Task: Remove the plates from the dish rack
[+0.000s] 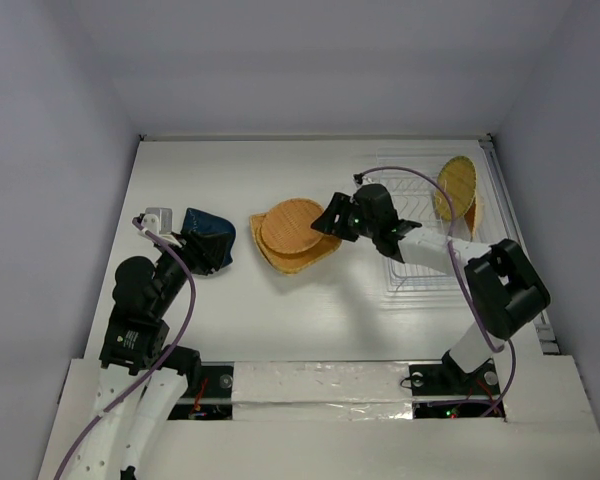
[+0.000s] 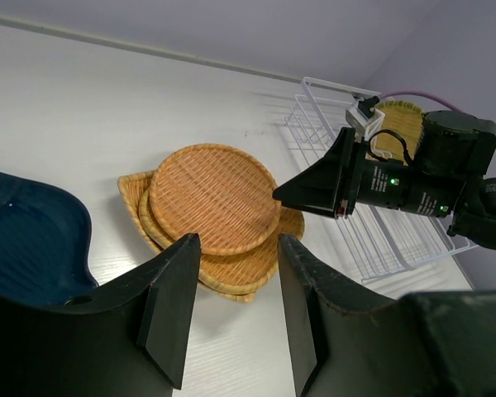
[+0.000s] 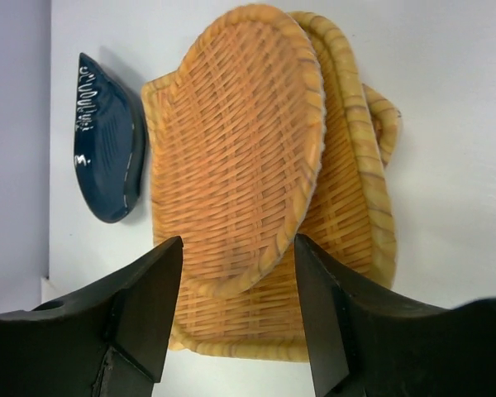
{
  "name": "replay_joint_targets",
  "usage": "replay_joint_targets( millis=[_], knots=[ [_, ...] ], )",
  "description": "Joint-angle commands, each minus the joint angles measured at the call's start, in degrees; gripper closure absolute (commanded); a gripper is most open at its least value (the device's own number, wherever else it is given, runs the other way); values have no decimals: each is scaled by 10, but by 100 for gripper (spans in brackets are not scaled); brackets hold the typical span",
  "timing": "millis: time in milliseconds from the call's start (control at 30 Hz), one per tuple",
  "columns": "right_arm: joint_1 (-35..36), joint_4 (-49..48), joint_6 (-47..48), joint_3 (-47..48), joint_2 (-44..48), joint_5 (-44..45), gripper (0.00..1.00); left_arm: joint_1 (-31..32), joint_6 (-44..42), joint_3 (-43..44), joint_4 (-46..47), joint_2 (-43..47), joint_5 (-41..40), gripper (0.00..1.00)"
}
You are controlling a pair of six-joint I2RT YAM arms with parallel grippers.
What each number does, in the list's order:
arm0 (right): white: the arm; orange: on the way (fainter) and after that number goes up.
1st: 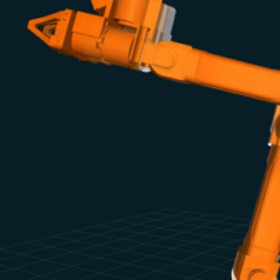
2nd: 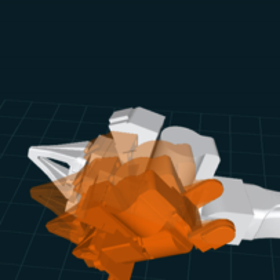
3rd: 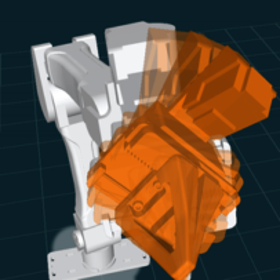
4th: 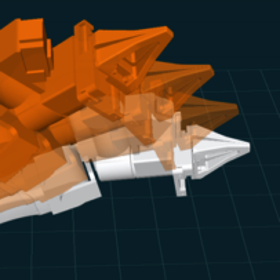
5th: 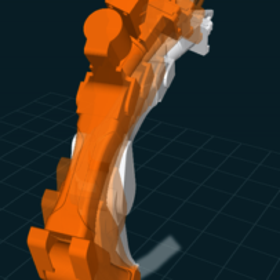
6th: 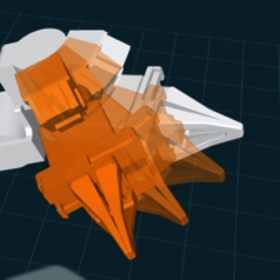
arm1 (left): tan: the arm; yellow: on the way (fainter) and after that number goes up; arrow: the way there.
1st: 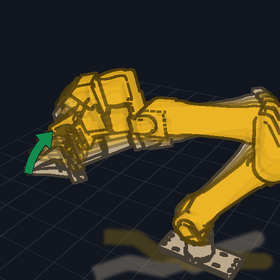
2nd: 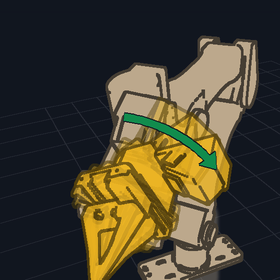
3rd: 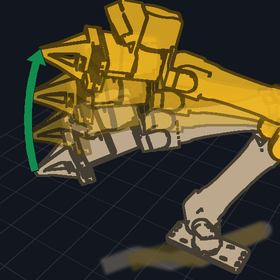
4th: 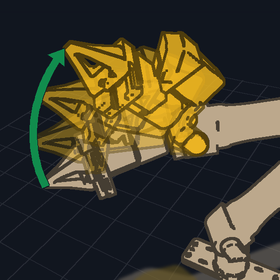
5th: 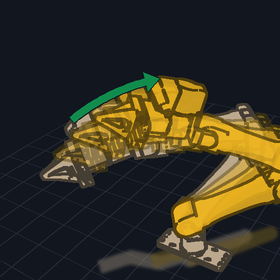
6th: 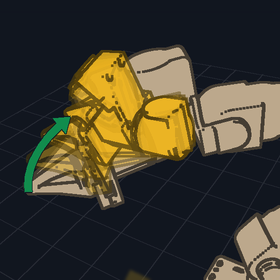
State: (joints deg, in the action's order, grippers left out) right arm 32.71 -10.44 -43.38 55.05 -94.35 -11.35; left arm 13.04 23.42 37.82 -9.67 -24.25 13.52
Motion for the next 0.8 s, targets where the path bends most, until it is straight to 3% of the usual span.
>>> replay_joint_targets(
  millis=[0, 100, 167, 300, 400, 500, 533, 567, 700, 767],
  knots=[
    [10, -2, 17, -3, 31, 34, 38, -2, 2, -8, 26, 5, 8, 61],
    [17, 33, 33, 1, 55, 83, 37, -2, 2, -9, 26, 6, 8, 61],
    [17, 59, 46, 12, 81, 113, 25, -2, 2, -9, 26, 7, 7, 61],
    [17, 140, 85, 32, 145, 249, 25, -2, 1, -8, 24, 10, 5, 61],
    [7, 193, 121, 59, 180, 359, 35, -2, 2, -9, 25, 12, 5, 61],
    [-46, 231, 148, 71, 204, 461, 79, -2, 1, -9, 26, 18, 6, 61],
    [-68, 235, 154, 70, 210, 458, 100, -2, 2, -9, 26, 20, 7, 60],
    [-118, 237, 159, 69, 217, 451, 100, -2, 1, -9, 27, 22, 10, 60],
    [-209, 234, 181, 61, 238, 461, 100, 4, 2, -9, 26, 29, 12, 60],
    [-236, 237, 181, 64, 230, 470, 84, 10, 1, -7, 23, 37, 6, 60]
  ],
)
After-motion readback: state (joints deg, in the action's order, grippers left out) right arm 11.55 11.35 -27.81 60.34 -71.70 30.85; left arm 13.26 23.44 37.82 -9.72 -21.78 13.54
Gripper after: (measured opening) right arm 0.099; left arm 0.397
